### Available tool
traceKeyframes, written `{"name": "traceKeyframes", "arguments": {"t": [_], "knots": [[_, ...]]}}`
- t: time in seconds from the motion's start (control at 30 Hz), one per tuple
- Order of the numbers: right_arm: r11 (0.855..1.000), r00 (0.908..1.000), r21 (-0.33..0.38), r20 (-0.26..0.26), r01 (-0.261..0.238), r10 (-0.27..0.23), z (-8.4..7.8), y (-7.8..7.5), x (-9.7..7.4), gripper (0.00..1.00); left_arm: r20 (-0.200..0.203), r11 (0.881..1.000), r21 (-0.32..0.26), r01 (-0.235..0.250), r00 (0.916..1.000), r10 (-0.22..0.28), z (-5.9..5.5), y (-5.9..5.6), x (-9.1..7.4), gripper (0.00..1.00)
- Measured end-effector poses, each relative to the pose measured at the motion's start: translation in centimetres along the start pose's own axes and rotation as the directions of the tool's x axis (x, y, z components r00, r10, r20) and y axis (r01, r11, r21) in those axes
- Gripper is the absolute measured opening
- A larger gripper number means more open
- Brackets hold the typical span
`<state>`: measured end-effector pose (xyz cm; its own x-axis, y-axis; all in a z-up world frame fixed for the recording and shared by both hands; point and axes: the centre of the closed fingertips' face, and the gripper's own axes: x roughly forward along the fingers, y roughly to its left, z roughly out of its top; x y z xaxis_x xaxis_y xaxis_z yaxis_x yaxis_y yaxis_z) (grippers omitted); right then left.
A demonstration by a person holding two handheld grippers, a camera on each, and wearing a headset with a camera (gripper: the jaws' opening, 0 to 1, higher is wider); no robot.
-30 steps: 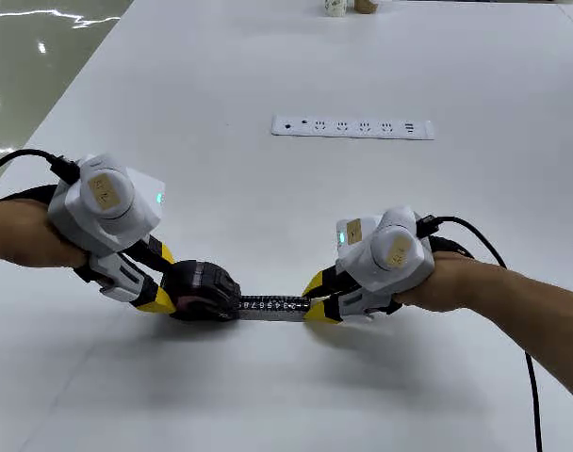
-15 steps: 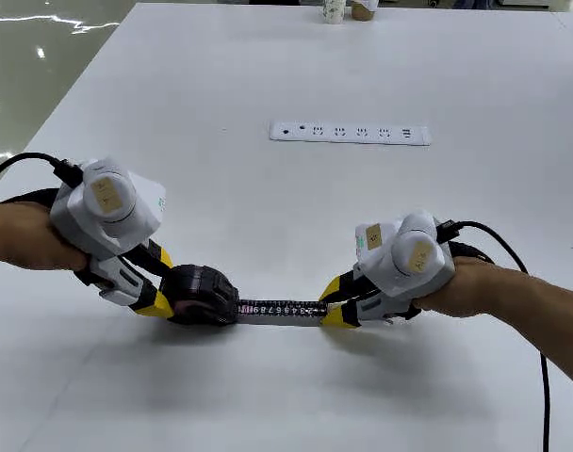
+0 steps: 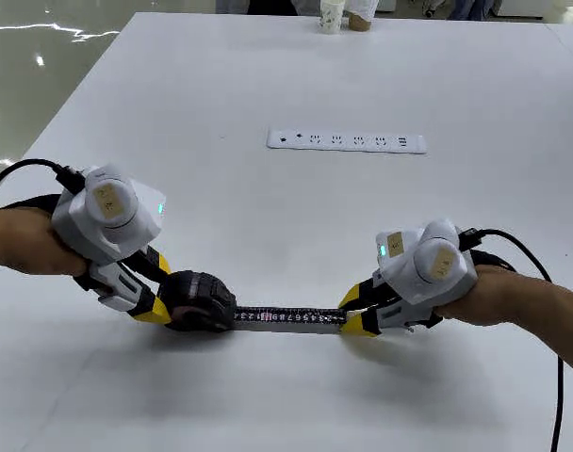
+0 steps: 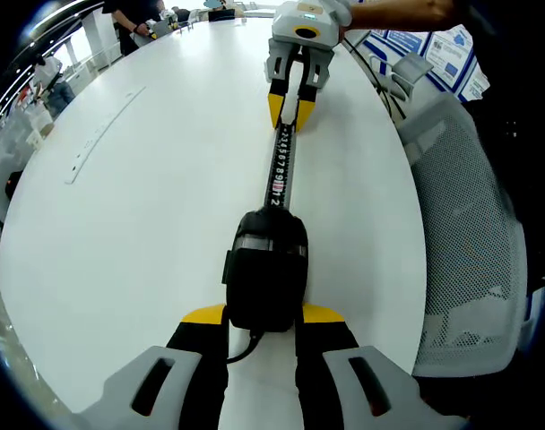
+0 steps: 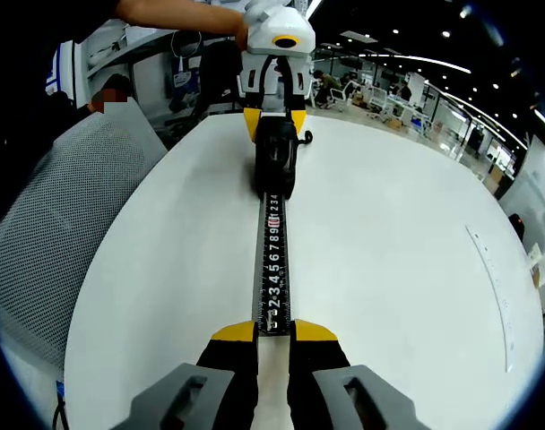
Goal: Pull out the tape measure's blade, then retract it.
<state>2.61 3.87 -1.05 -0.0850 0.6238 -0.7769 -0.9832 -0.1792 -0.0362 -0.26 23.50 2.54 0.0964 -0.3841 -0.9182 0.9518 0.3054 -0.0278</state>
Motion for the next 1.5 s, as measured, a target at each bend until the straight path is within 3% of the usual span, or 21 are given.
{"name": "traceKeyframes", "arguments": {"t": [0.6,1.5], "knots": [[0.999,0.9995,0.032,-0.023,0.022,-0.022,-2.9,0.2,-2.1,0.08,-0.001,1.000,-0.011,-0.001,1.0000,0.001,0.0,0.0,0.0,0.22],[0.997,0.9964,0.053,-0.071,0.049,-0.046,-6.0,0.2,-5.0,0.08,-0.001,1.000,-0.026,0.008,1.0000,-0.008,0.1,0.0,0.1,0.22]]}}
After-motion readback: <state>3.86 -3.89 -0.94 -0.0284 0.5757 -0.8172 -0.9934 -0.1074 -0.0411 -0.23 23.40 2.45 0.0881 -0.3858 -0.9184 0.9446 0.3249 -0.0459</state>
